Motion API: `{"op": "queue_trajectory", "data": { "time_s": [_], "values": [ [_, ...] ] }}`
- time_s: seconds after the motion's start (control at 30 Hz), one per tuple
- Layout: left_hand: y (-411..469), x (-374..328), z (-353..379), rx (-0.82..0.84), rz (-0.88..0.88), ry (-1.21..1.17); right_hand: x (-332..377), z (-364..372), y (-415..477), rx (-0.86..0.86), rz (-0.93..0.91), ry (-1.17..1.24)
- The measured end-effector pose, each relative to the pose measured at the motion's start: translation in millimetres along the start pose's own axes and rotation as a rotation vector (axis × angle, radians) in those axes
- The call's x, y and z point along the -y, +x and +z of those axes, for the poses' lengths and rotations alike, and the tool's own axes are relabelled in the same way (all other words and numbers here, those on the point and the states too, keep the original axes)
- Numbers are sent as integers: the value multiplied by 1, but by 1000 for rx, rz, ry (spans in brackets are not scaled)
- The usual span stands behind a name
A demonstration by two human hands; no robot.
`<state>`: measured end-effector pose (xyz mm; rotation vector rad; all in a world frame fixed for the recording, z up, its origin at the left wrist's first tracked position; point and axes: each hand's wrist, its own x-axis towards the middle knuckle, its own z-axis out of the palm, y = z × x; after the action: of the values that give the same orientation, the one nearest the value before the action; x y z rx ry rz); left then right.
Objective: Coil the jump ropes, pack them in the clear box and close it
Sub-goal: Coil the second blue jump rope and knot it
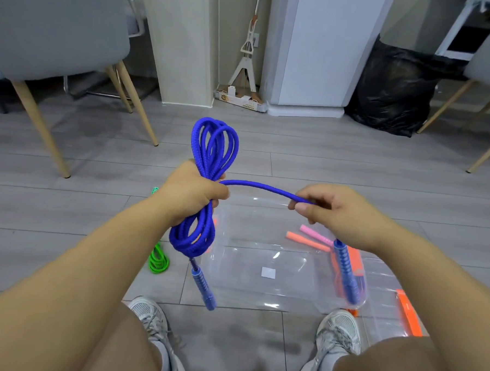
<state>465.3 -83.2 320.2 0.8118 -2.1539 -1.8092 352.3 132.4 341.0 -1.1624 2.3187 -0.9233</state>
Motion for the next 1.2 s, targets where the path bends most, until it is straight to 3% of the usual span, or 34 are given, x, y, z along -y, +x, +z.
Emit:
{"op": "queue_trajectory", "data": {
  "time_s": [0.17, 0.3, 0.4, 0.53, 0.63, 0.77, 0.87, 0.97, 1.1, 1.2],
  "values": [
    [-6, 4, 13, 148, -9, 510, 22, 8, 0, -195, -322, 100],
    [-16, 6, 35, 349, 48, 831, 29, 16, 19, -274, -374, 108],
    [-22, 3, 41, 528, 117, 870, 27, 17, 36, -285, -288, 146],
    [-33, -12, 34, 678, 198, 694, 21, 16, 54, -267, -164, 297],
    [-35, -17, 23, 619, 231, 467, 14, 16, 57, -218, -100, 321],
    [-32, -22, 12, 517, 232, 62, 6, 24, 48, -129, -55, 157],
    [-23, -22, 9, 310, 140, -121, 12, 35, 33, -57, -21, 132],
    [-18, -21, 11, 127, 47, -43, 20, 43, 18, -36, -82, -50],
    [-20, -20, 14, 55, 10, 169, 27, 42, 3, 23, -167, -369],
    [-21, -17, 12, -9, 61, 288, 29, 35, -7, 17, -196, -409]
  ]
}}
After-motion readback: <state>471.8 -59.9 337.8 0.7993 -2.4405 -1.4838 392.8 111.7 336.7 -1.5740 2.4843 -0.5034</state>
